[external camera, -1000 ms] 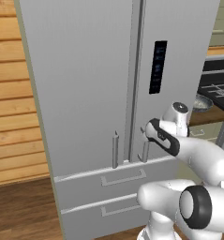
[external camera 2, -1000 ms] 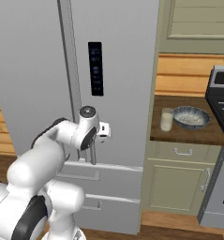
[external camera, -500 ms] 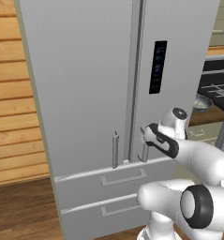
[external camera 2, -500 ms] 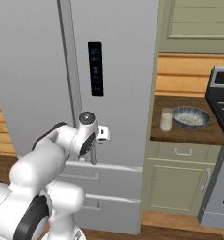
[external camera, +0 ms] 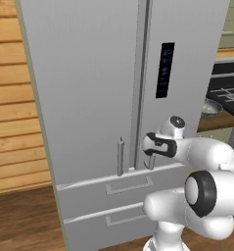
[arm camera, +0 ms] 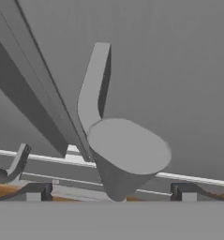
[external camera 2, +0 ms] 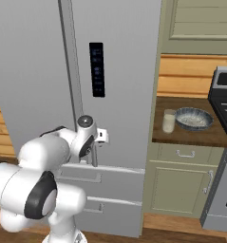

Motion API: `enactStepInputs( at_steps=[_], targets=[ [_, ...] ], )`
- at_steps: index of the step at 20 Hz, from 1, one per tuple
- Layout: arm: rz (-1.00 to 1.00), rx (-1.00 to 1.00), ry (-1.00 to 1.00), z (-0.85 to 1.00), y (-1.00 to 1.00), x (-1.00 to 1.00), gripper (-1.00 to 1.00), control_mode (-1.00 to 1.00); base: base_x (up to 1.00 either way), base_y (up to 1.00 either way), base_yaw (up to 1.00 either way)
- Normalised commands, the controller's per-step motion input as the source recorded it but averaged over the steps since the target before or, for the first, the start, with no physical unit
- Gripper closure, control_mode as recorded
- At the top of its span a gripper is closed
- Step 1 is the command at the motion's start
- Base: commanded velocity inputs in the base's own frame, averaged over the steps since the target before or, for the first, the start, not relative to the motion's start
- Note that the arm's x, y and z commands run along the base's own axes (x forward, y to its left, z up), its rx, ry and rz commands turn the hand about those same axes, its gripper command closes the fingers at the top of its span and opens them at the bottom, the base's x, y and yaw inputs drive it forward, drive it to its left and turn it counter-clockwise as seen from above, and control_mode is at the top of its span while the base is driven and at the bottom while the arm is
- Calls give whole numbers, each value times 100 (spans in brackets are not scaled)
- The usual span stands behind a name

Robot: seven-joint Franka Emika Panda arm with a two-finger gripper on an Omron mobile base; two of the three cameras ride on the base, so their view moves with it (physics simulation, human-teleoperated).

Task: Grab a lemon wedge from the fridge and one ice cube from the ice bowl, and put them in the glass of lemonade.

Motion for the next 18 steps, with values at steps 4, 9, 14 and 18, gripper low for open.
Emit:
enactStepInputs(
  at_steps=[4, 9, 14, 18],
  targets=[
    [0, 0, 0, -40, -13, 26, -100, -100, 0, 0, 0],
    [0, 0, 0, -13, -28, 1, -100, -100, 0, 0, 0],
    [0, 0, 4, 0, -8, 33, -100, -100, 0, 0, 0],
    [0, 0, 0, -18, 0, 35, -100, -100, 0, 0, 0]
  ],
)
